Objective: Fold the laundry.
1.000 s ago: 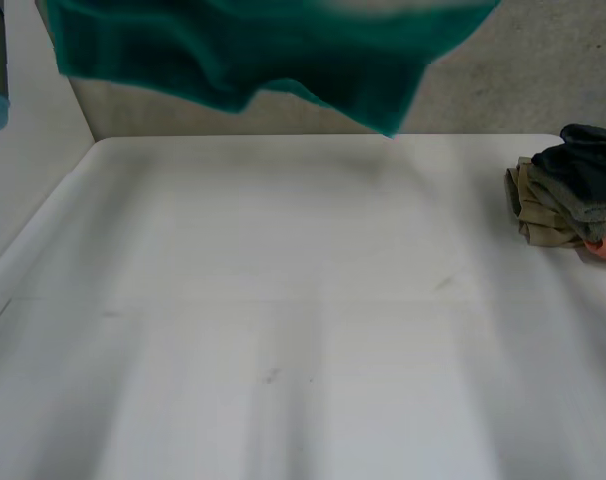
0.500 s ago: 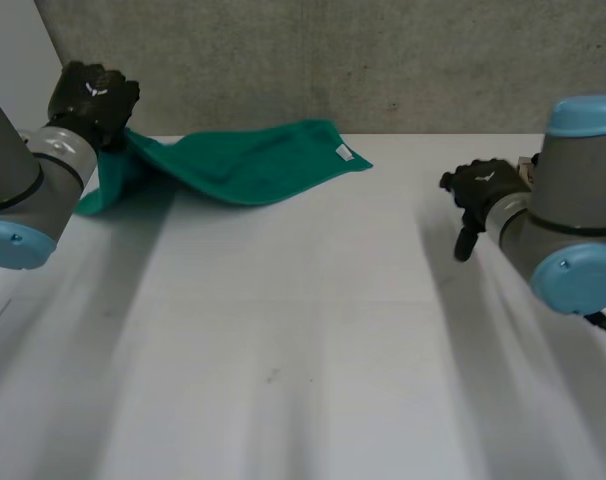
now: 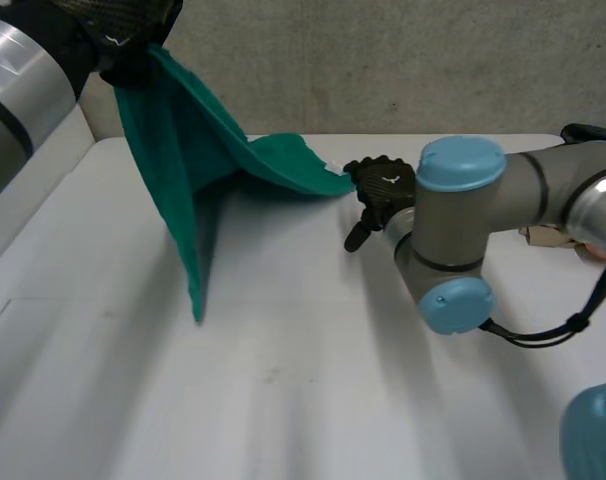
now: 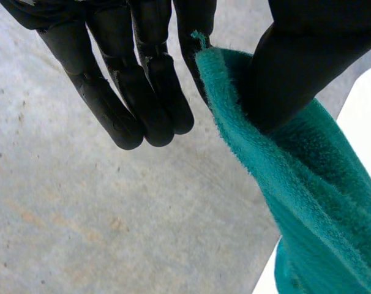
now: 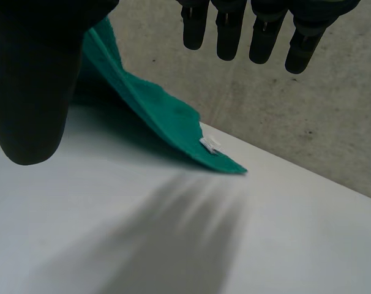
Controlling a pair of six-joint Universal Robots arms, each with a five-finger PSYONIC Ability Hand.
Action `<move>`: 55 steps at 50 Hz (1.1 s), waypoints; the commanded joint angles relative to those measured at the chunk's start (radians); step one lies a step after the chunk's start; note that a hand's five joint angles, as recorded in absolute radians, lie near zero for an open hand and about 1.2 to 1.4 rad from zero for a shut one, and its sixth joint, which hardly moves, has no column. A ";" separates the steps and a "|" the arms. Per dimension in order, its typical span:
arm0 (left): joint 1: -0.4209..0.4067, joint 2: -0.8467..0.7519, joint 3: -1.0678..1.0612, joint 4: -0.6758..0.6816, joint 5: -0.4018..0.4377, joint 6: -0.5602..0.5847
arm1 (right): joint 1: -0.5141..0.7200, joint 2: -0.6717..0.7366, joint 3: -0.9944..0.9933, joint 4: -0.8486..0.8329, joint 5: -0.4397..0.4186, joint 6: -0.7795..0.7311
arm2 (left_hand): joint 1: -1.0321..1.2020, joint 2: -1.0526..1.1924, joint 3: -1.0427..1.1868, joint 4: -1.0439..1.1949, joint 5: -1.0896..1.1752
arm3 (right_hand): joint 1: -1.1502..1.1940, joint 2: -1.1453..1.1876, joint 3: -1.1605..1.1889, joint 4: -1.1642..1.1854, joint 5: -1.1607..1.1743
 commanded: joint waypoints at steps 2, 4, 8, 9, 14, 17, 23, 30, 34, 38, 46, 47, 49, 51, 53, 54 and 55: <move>-0.031 0.105 -0.039 -0.012 0.017 0.012 | 0.030 0.120 -0.113 0.013 -0.005 0.004 | 0.218 0.198 0.205 0.198 0.238 | -0.057 -0.043 -0.039 -0.043 -0.043; -0.035 0.119 -0.036 -0.017 0.014 0.011 | 0.039 0.139 -0.116 0.022 -0.015 0.004 | 0.218 0.198 0.205 0.198 0.238 | -0.057 -0.043 -0.039 -0.043 -0.043; -0.048 0.148 -0.023 -0.034 0.006 0.000 | 0.071 0.183 -0.108 0.029 -0.022 0.009 | 0.218 0.198 0.205 0.198 0.238 | -0.057 -0.043 -0.039 -0.043 -0.043; -0.055 0.158 -0.013 -0.040 0.002 -0.009 | 0.082 0.197 -0.108 0.024 -0.016 0.010 | 0.218 0.198 0.205 0.198 0.238 | -0.057 -0.043 -0.039 -0.043 -0.043; -0.074 0.184 0.010 -0.063 -0.017 -0.044 | 0.088 0.223 -0.134 -0.005 0.080 0.013 | 0.218 0.198 0.205 0.198 0.238 | 0.033 0.047 0.052 0.047 0.047; -0.074 0.202 0.018 -0.071 -0.026 -0.069 | 0.068 0.223 -0.145 -0.016 0.154 0.013 | 0.218 0.198 0.205 0.198 0.238 | 0.707 0.721 0.725 0.720 0.721; -0.052 0.241 0.026 -0.069 -0.034 -0.118 | -0.008 0.167 -0.113 -0.011 0.186 0.015 | 0.218 0.198 0.205 0.198 0.238 | 1.165 1.179 1.183 1.178 1.179; 0.018 0.280 0.035 -0.062 -0.031 -0.201 | -0.139 0.012 0.007 -0.017 0.150 0.079 | 0.218 0.198 0.205 0.198 0.238 | 1.165 1.179 1.183 1.178 1.179; 0.086 0.288 0.033 -0.063 -0.014 -0.224 | -0.215 -0.146 0.097 0.045 0.110 0.081 | 0.218 0.198 0.205 0.198 0.238 | 1.165 1.179 1.183 1.178 1.179; 0.175 0.277 0.015 -0.071 0.020 -0.227 | -0.323 -0.356 0.162 0.133 -0.002 -0.014 | 0.218 0.198 0.205 0.198 0.238 | 1.165 1.179 1.183 1.178 1.179; 0.334 0.140 -0.071 -0.100 0.162 -0.212 | -0.490 -0.694 0.167 0.312 -0.251 -0.370 | 0.218 0.198 0.205 0.198 0.238 | 1.165 1.179 1.183 1.178 1.179; 0.340 0.117 -0.071 -0.101 0.166 -0.206 | -0.498 -0.718 0.141 0.356 -0.255 -0.396 | 0.218 0.198 0.205 0.198 0.238 | 1.165 1.179 1.183 1.178 1.179; 0.350 0.064 -0.068 -0.103 0.166 -0.192 | -0.505 -0.723 0.121 0.398 -0.263 -0.413 | 0.218 0.198 0.205 0.198 0.238 | 1.165 1.179 1.183 1.178 1.179; 0.351 -0.011 -0.059 -0.112 0.150 -0.167 | -0.521 -0.708 0.096 0.455 -0.292 -0.426 | 0.218 0.198 0.205 0.198 0.238 | 1.165 1.179 1.183 1.178 1.179; 0.351 -0.061 -0.046 -0.118 0.140 -0.147 | -0.525 -0.679 0.084 0.481 -0.318 -0.433 | 0.218 0.198 0.205 0.198 0.238 | 1.165 1.179 1.183 1.178 1.179; 0.348 -0.109 -0.025 -0.126 0.130 -0.129 | -0.522 -0.639 0.076 0.501 -0.334 -0.445 | 0.218 0.198 0.205 0.198 0.238 | 1.165 1.179 1.183 1.178 1.179; 0.347 -0.133 -0.014 -0.132 0.124 -0.123 | -0.516 -0.616 0.071 0.509 -0.341 -0.456 | 0.218 0.198 0.205 0.198 0.238 | 1.165 1.179 1.183 1.178 1.179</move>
